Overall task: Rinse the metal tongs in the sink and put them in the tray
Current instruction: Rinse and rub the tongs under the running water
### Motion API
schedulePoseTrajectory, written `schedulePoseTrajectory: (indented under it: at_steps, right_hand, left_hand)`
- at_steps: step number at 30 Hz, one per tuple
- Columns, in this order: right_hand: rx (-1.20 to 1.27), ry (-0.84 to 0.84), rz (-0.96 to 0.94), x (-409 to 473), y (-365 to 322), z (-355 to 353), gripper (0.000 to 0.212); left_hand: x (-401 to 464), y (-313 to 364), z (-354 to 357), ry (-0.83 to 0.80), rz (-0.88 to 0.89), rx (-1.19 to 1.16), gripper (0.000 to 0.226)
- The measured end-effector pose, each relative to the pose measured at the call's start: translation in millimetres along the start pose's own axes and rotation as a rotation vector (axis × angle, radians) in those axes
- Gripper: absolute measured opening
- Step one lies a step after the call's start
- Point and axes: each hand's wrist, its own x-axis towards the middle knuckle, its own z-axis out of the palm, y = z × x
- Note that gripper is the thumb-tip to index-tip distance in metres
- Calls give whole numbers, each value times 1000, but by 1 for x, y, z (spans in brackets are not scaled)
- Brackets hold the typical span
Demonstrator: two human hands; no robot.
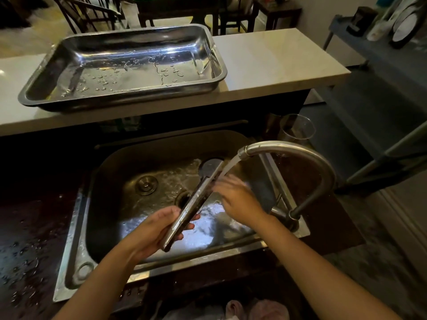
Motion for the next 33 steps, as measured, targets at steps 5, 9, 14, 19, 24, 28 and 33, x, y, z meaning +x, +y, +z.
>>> schedulePoseTrajectory:
  at_steps: [5, 9, 14, 19, 24, 28, 33]
  right_hand:
    - [-282, -28, 73, 15, 17, -12, 39]
    - [-297, -16, 99, 13, 18, -12, 43]
    - [-141, -4, -322, -25, -24, 8, 53]
    - [-297, 60, -141, -9, -12, -8, 51]
    - [-224, 40, -82, -4, -15, -16, 53]
    - [-110, 53, -368, -29, -30, -3, 54]
    - [-134, 87, -549, -42, -24, -8, 43]
  left_hand:
    - [5, -4, 2, -20, 4, 0, 20]
    - [13, -6, 2, -12, 36, 12, 21]
    - [28, -6, 8, 34, 29, 33, 21]
    - [39, 0, 16, -31, 35, -7, 24]
    - [49, 11, 27, -2, 59, -8, 24]
    - [56, 14, 31, 59, 102, -22, 24]
    - [57, 6, 38, -3, 91, -130, 29]
